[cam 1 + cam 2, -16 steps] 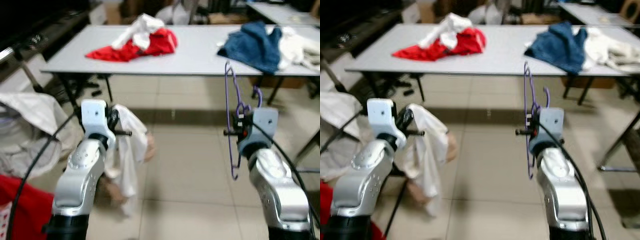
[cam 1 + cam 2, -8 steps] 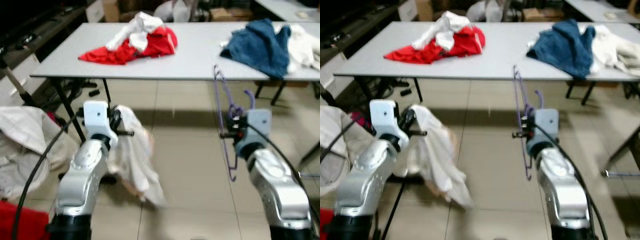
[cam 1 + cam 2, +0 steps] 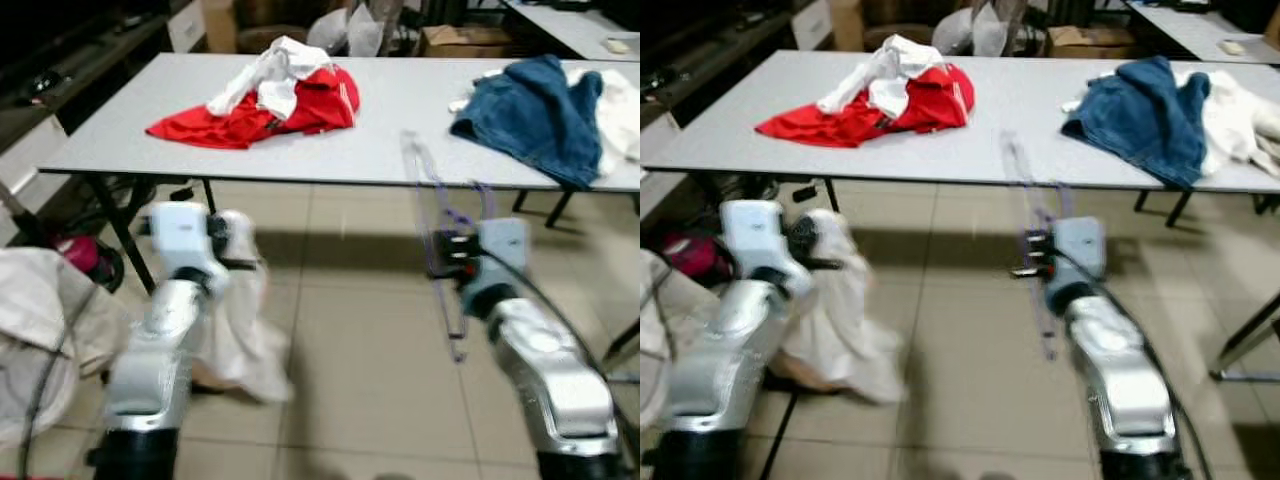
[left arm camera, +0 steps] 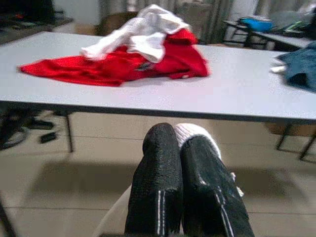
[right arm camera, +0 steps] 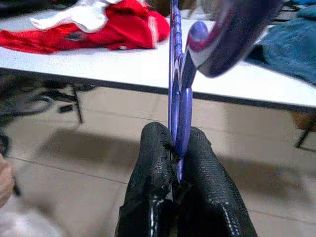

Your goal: Hang hanger

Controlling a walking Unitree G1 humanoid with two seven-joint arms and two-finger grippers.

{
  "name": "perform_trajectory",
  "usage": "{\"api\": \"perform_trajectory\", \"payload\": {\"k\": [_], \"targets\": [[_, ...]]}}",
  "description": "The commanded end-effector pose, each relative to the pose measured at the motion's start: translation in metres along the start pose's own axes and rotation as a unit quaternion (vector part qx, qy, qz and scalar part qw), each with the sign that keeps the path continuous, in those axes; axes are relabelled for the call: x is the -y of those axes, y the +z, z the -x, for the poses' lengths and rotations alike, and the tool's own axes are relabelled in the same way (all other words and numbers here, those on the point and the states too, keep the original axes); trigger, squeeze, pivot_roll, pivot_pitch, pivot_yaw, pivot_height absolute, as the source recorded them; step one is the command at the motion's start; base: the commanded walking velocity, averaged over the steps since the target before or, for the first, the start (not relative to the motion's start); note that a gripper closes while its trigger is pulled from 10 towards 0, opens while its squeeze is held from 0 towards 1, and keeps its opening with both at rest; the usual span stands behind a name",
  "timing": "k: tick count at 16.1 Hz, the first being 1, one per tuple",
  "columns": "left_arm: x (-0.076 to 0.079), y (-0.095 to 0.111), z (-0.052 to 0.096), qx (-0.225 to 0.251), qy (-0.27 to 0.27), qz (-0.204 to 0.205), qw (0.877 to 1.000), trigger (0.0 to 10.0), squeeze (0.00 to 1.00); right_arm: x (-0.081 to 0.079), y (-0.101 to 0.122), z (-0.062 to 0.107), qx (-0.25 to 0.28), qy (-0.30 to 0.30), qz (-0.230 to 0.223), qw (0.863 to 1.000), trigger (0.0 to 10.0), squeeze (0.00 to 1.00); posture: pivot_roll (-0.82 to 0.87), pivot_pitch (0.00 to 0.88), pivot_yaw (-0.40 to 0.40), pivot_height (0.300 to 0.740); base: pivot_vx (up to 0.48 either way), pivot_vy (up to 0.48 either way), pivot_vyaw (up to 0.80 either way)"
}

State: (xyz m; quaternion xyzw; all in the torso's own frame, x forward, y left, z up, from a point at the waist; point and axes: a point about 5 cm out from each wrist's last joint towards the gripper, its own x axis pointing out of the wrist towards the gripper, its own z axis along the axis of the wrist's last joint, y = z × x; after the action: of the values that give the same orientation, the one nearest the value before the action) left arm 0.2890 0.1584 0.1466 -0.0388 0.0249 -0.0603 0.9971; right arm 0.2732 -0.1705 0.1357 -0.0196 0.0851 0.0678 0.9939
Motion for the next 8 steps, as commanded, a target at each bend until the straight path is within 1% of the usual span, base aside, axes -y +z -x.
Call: {"api": "perform_trajectory", "payload": {"k": [1,4,5,7,8], "targets": [[-0.0075,0.009,0.0007,0.019,0.012,-0.008,1.0,10.0,0.0,-0.0064,0.0074,-0.0023,0.016,0.016,0.001,1.0,10.0,0.0,-0.14,0.0,0.014,0.74,0.435,0.0,0.0],[-0.0069,0.0097,0.0013,0.02,0.011,-0.01,1.0,10.0,0.0,-0.0067,0.0085,-0.0042,0.016,0.022,0.005,1.0,10.0,0.0,-0.14,0.0,0.01,0.74,0.437,0.0,0.0],[-0.0057,0.0131,-0.0004,0.024,0.004,-0.019,1.0,10.0,0.0,-0.0073,0.0104,-0.006,0.017,0.031,0.005,0.999,10.0,0.0,-0.13,0.0,0.005,0.74,0.439,0.0,0.0],[-0.004,0.0164,-0.0014,0.028,0.001,-0.023,0.999,10.0,0.0,-0.0059,0.011,-0.0052,0.018,0.038,0.002,0.999,10.0,0.0,-0.13,0.0,0.0,0.74,0.439,0.0,-0.74],[-0.0031,0.0177,-0.0011,0.029,0.001,-0.023,0.999,10.0,0.0,-0.0048,0.0102,-0.0038,0.015,0.043,0.009,0.999,10.0,0.0,-0.13,0.0,-0.001,0.74,0.439,0.0,-0.8]]}}
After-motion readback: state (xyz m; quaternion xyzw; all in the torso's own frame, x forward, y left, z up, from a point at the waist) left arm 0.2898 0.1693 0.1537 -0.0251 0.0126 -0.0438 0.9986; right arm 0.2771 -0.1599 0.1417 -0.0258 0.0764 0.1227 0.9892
